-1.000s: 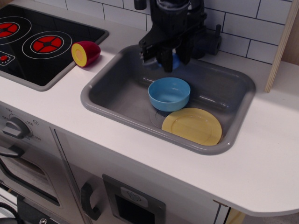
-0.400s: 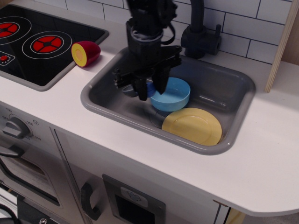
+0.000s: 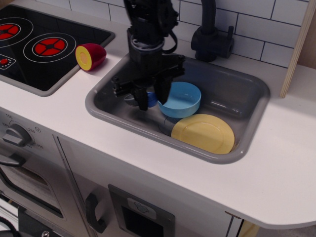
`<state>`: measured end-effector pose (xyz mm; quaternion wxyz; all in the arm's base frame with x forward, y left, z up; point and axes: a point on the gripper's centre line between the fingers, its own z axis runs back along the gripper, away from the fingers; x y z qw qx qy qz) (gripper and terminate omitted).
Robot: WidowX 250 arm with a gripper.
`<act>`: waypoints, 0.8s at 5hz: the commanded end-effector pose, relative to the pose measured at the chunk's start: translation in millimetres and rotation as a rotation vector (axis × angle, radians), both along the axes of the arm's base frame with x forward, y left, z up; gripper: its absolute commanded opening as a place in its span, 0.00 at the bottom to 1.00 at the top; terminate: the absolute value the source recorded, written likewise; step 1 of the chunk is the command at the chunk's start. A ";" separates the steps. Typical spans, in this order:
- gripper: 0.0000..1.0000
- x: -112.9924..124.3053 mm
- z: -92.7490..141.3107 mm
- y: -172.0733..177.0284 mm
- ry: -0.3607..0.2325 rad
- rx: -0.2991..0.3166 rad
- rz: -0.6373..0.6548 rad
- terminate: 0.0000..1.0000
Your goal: Take spoon out of bowl sink
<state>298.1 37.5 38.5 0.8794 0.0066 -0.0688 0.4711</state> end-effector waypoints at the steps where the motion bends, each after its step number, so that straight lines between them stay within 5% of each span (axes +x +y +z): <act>1: 0.00 -2.4 -10.4 19.5 0.039 0.020 -0.009 0.00; 2: 1.00 -6.3 -12.5 23.2 0.050 0.015 -0.025 0.00; 4: 1.00 -10.8 -3.0 24.4 0.077 0.008 -0.013 0.00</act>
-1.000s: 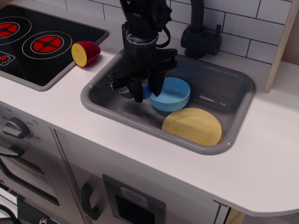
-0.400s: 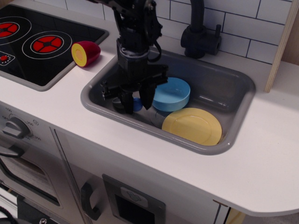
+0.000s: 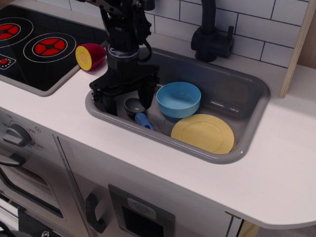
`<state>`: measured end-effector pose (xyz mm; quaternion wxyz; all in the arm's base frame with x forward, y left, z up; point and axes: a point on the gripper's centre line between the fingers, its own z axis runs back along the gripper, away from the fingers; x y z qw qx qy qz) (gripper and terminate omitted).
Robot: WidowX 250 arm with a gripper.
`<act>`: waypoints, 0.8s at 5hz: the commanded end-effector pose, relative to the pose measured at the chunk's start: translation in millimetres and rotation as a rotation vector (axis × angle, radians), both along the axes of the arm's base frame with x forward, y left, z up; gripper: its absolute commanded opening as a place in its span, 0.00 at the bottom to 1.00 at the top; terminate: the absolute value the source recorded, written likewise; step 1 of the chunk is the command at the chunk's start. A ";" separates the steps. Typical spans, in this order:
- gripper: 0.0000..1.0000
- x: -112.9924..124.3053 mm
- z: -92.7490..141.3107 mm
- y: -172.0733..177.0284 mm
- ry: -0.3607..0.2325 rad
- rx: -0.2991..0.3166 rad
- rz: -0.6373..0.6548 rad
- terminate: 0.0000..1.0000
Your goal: Take spoon out of bowl sink
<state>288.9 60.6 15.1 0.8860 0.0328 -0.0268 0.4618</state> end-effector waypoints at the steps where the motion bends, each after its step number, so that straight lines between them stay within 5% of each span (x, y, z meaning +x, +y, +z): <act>1: 1.00 1.0 42.0 -1.5 -0.058 -0.026 0.008 0.00; 2: 1.00 6.8 61.4 -10.5 -0.117 -0.038 -0.030 0.00; 4: 1.00 6.8 61.4 -10.5 -0.117 -0.038 -0.030 0.00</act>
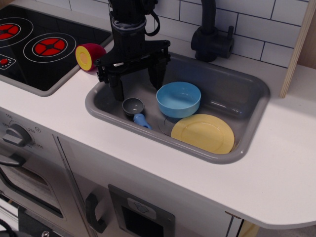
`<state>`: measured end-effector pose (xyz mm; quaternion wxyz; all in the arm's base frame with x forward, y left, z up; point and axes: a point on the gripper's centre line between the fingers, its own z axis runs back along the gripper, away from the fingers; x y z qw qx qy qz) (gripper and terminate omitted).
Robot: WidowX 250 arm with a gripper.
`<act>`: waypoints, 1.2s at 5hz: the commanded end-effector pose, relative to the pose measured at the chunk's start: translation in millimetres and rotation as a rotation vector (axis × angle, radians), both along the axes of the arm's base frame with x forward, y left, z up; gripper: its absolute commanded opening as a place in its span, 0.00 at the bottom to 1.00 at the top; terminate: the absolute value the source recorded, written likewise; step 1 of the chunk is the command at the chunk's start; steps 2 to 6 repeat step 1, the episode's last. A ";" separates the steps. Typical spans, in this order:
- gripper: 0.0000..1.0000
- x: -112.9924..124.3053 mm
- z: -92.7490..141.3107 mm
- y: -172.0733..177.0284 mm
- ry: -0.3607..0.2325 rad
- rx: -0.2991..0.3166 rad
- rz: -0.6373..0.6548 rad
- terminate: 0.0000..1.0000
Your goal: Take spoon out of bowl sink
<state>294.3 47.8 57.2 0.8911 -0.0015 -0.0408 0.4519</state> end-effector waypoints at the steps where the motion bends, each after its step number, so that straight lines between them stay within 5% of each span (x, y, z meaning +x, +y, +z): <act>1: 1.00 1.5 19.3 2.3 -0.062 0.009 -0.003 1.00; 6: 1.00 1.5 19.3 2.3 -0.062 0.009 -0.003 1.00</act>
